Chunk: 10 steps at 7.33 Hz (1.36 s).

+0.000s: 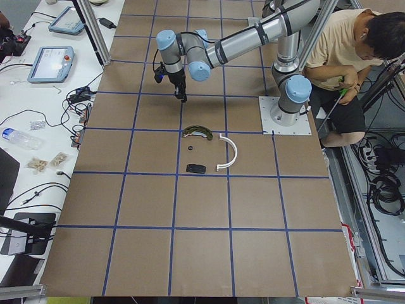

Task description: Place bearing gear from tray to pile

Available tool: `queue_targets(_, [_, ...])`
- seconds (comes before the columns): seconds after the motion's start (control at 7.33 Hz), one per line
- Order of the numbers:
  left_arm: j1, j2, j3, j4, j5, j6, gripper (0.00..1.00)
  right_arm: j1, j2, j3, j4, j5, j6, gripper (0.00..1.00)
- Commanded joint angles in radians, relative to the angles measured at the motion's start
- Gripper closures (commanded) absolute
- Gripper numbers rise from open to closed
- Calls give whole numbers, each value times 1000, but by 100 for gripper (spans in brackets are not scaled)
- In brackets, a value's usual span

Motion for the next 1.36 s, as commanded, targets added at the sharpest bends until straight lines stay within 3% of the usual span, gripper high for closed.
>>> queue_targets(0.0, [223,-27,-12,47,26,280,100,-1,0,1,0,1,0,0])
queue_targets(0.14, [234,-48,-18,134,27,341,100,1,0,-1,0,1,0,0])
queue_targets(0.68, [308,-155,-18,206,23,402,100,-1,0,1,0,1,0,0])
queue_targets(0.82, [320,-172,-20,207,23,400,65,-1,0,1,0,1,0,0])
queue_targets(0.95, [319,-172,-17,206,26,394,1,-1,0,-1,-2,1,0,0])
queue_targets(1.23, [297,-139,3,190,20,387,0,-1,0,-1,0,1,0,0])
